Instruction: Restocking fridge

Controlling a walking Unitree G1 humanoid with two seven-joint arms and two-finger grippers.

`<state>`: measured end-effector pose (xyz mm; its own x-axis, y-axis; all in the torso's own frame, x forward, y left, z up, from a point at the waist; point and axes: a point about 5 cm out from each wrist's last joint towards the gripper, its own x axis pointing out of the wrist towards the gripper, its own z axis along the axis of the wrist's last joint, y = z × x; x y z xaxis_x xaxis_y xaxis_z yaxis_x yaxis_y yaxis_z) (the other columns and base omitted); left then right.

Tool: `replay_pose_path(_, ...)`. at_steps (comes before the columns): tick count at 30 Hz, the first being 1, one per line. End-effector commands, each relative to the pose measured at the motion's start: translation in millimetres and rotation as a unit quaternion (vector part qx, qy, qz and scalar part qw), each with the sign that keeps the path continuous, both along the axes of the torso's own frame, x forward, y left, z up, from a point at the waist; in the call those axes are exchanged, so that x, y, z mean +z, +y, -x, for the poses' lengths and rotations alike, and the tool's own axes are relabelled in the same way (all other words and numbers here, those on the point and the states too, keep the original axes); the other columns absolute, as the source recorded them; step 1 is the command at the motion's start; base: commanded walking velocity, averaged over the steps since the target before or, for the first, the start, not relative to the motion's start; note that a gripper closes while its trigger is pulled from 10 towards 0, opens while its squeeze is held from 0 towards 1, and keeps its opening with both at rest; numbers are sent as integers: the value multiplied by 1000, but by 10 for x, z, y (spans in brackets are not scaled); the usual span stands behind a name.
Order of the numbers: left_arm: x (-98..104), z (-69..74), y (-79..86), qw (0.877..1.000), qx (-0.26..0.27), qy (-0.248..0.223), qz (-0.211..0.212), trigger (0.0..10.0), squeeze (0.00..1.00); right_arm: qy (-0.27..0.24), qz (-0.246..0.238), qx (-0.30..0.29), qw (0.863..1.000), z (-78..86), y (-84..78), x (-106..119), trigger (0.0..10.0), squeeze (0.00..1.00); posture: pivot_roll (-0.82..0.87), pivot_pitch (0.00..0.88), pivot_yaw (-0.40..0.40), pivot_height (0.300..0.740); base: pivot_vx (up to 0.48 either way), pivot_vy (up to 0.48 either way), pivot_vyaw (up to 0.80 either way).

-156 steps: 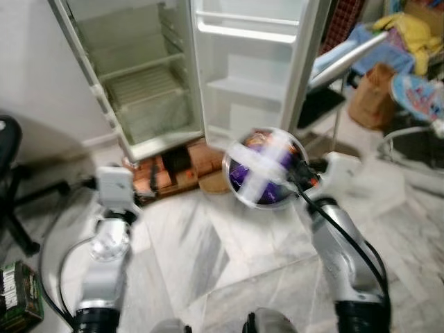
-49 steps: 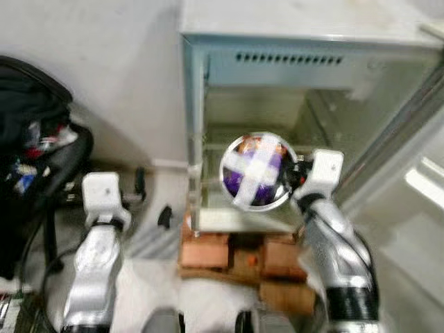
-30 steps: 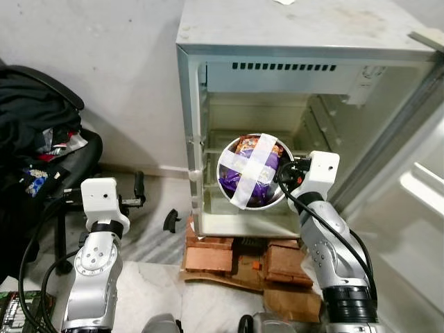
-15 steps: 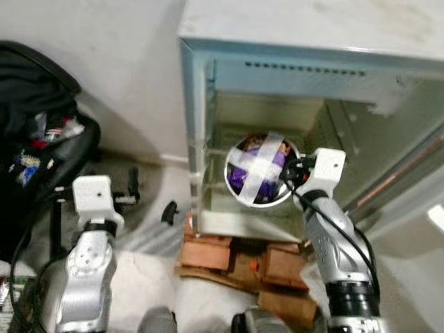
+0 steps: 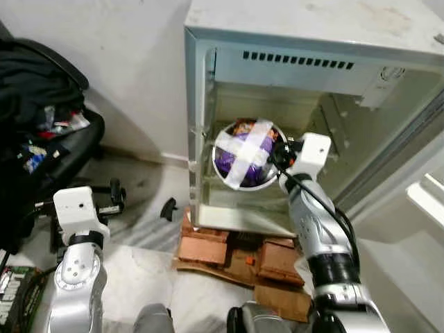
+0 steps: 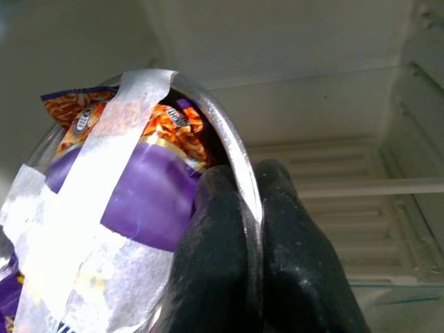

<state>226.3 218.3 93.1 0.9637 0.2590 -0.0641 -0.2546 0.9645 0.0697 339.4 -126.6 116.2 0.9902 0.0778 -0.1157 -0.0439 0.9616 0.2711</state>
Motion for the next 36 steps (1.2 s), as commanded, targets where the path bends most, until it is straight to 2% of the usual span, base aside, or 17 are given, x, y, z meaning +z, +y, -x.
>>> replay_pose_path(1,34,65,15,1000,9,2,-3,10000,0,-12,-14,-16,1000,-103,-23,78,10000,0,132,213,-82,740,0,0,0)
replay_pose_path(5,46,175,46,1000,20,8,-2,10000,0,-12,-15,-27,999,-192,-61,112,10000,0,152,248,-96,740,0,0,0)
replay_pose_path(7,44,255,44,1000,24,17,0,10000,0,-4,-32,-43,999,-292,-91,134,10000,0,166,275,-108,740,0,0,0)
replay_pose_path(9,45,277,39,1000,24,18,1,10000,0,-3,-38,-47,998,-309,-97,138,10000,0,166,275,-108,740,0,0,0)
replay_pose_path(10,59,361,12,999,24,24,2,10000,0,1,-64,-61,996,-370,-108,161,10000,0,179,309,-116,740,0,0,0)
replay_pose_path(11,59,361,12,999,24,24,2,10000,0,1,-64,-61,996,-370,-108,161,10000,0,179,309,-116,740,0,0,0)
replay_pose_path(12,61,400,0,999,24,28,2,10000,0,8,-93,-73,993,-424,-97,197,10000,0,186,322,-120,740,0,0,0)
replay_pose_path(15,63,442,-10,999,24,32,2,10000,0,14,-120,-84,989,-458,-82,223,10000,0,195,339,-128,740,0,0,0)
replay_pose_path(16,68,481,-18,999,26,36,4,10000,0,20,-151,-95,984,-491,-50,251,10000,0,203,353,-134,740,0,0,0)
replay_pose_path(18,81,522,-29,999,27,39,5,10000,0,24,-173,-102,979,-522,-4,284,10000,0,210,365,-139,740,0,0,0)
replay_pose_path(27,127,612,-55,998,34,47,8,10000,0,35,-218,-117,968,-585,151,372,10000,0,229,399,-162,740,0,0,0)
replay_pose_path(30,152,666,-70,998,41,50,12,10000,0,44,-247,-120,961,-604,285,419,10000,0,243,423,-184,740,0,0,0)
replay_pose_path(32,152,666,-70,998,41,50,12,10000,0,44,-247,-120,961,-604,285,419,10000,0,243,423,-184,740,0,0,0)
replay_pose_path(33,168,701,-90,998,45,51,15,10000,0,50,-267,-117,955,-614,406,467,10000,0,248,430,-192,740,0,0,0)
replay_pose_path(34,168,701,-90,998,45,51,15,10000,0,50,-267,-117,955,-614,406,467,10000,0,248,430,-192,740,0,0,0)
replay_pose_path(35,185,724,-145,998,42,50,23,10000,0,47,-289,-99,951,-632,598,594,10000,0,241,429,-198,740,0,0,0)
replay_pose_path(36,185,724,-145,998,42,50,23,10000,0,47,-289,-99,951,-632,598,594,10000,0,241,429,-198,740,0,0,0)
